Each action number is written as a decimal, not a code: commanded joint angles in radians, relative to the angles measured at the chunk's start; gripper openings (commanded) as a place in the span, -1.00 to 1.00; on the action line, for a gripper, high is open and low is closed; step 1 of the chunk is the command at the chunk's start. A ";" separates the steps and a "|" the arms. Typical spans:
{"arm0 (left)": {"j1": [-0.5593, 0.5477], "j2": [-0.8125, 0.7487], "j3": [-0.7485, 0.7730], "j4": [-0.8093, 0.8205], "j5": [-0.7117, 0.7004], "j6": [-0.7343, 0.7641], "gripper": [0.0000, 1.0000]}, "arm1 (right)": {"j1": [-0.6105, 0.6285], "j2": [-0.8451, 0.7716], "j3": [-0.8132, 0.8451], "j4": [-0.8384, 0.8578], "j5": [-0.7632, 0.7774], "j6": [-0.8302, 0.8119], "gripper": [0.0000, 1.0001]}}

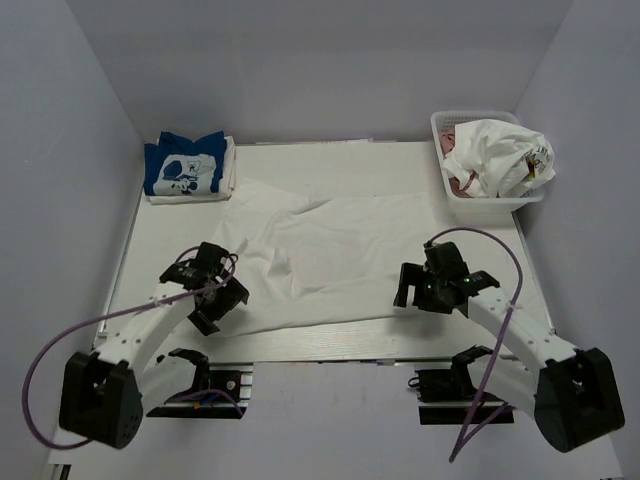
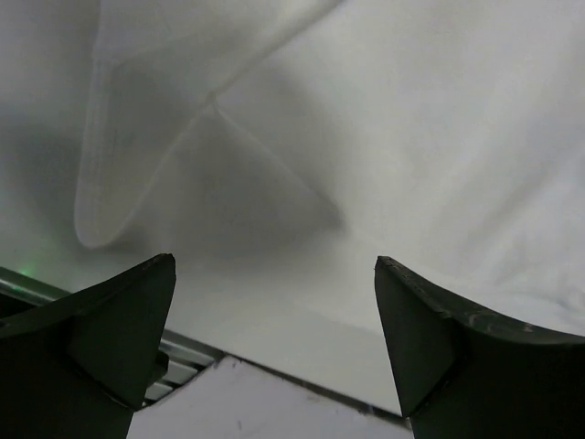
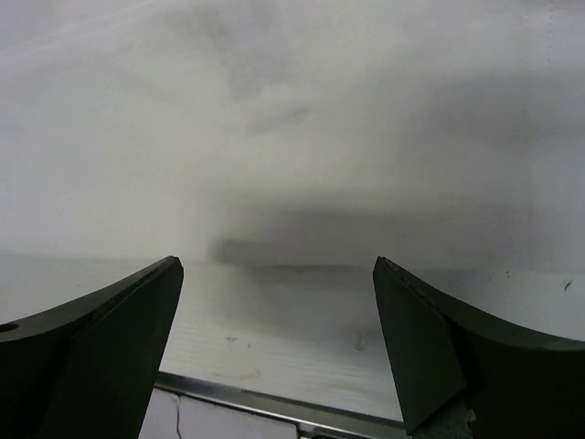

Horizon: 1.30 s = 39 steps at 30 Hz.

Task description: Fold and stack the t-shirts

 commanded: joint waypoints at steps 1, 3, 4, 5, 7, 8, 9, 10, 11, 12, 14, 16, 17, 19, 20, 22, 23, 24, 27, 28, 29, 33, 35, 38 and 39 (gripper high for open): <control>-0.004 -0.134 0.066 -0.056 0.065 0.008 1.00 | 0.024 -0.112 0.038 -0.077 -0.027 -0.011 0.81; -0.004 -0.157 0.075 0.057 0.100 0.043 1.00 | 0.019 -0.136 0.073 -0.031 0.051 -0.013 0.81; -0.004 -0.147 0.086 0.105 0.111 0.060 1.00 | 0.019 -0.137 0.081 -0.017 0.059 -0.016 0.81; -0.004 -0.131 0.077 0.156 0.132 0.072 1.00 | 0.019 -0.144 0.089 0.001 0.064 -0.010 0.81; -0.014 -0.021 0.094 0.289 0.196 0.117 1.00 | 0.016 -0.144 0.107 0.070 0.060 0.010 0.81; -0.014 0.031 0.109 0.325 0.259 0.132 1.00 | 0.016 -0.144 0.107 0.089 0.058 0.027 0.81; -0.025 0.142 0.129 0.384 0.279 0.146 1.00 | 0.016 -0.140 0.109 0.113 0.085 0.055 0.81; -0.042 0.196 0.179 0.403 0.292 0.169 1.00 | 0.014 -0.137 0.110 0.124 0.098 0.072 0.81; -0.051 0.249 0.209 0.416 0.304 0.180 1.00 | 0.014 -0.117 0.113 0.136 0.112 0.084 0.81; -0.060 0.296 0.236 0.428 0.304 0.193 1.00 | 0.014 -0.110 0.116 0.139 0.124 0.107 0.81; -0.086 0.403 0.318 0.463 0.315 0.216 1.00 | 0.011 -0.088 0.121 0.164 0.127 0.115 0.81; -0.099 0.459 0.380 0.523 0.335 0.238 1.00 | 0.011 -0.068 0.120 0.182 0.129 0.122 0.81; -0.099 0.484 0.404 0.523 0.319 0.238 1.00 | 0.013 -0.057 0.124 0.192 0.145 0.130 0.81; -0.108 0.563 0.463 0.544 0.295 0.258 1.00 | 0.010 -0.005 0.155 0.158 0.171 0.145 0.81; -0.108 0.591 0.482 0.544 0.284 0.258 1.00 | 0.008 0.012 0.165 0.150 0.175 0.144 0.81; -0.108 0.683 0.547 0.554 0.295 0.267 1.00 | 0.010 0.061 0.193 0.138 0.188 0.150 0.81; -0.108 0.712 0.572 0.554 0.295 0.267 1.00 | 0.010 0.072 0.205 0.133 0.201 0.147 0.81; -0.108 0.738 0.614 0.554 0.308 0.276 1.00 | 0.007 0.098 0.210 0.130 0.205 0.148 0.81; -0.099 0.839 0.702 0.563 0.361 0.296 1.00 | 0.008 0.124 0.235 0.126 0.219 0.150 0.81; -0.099 0.859 0.732 0.545 0.361 0.296 1.00 | 0.007 0.144 0.239 0.127 0.222 0.147 0.81; -0.099 0.872 0.758 0.525 0.361 0.305 1.00 | 0.007 0.150 0.260 0.127 0.227 0.142 0.81; -0.099 0.872 0.911 0.488 0.246 0.390 1.00 | 0.004 0.179 0.308 0.126 0.260 0.116 0.81; -0.099 0.872 0.974 0.445 0.142 0.420 1.00 | 0.004 0.199 0.333 0.130 0.273 0.107 0.81; -0.079 0.890 1.086 0.364 0.019 0.473 1.00 | 0.002 0.224 0.373 0.139 0.299 0.101 0.81; -0.070 0.901 1.143 0.324 -0.068 0.488 1.00 | 0.004 0.236 0.395 0.141 0.306 0.098 0.81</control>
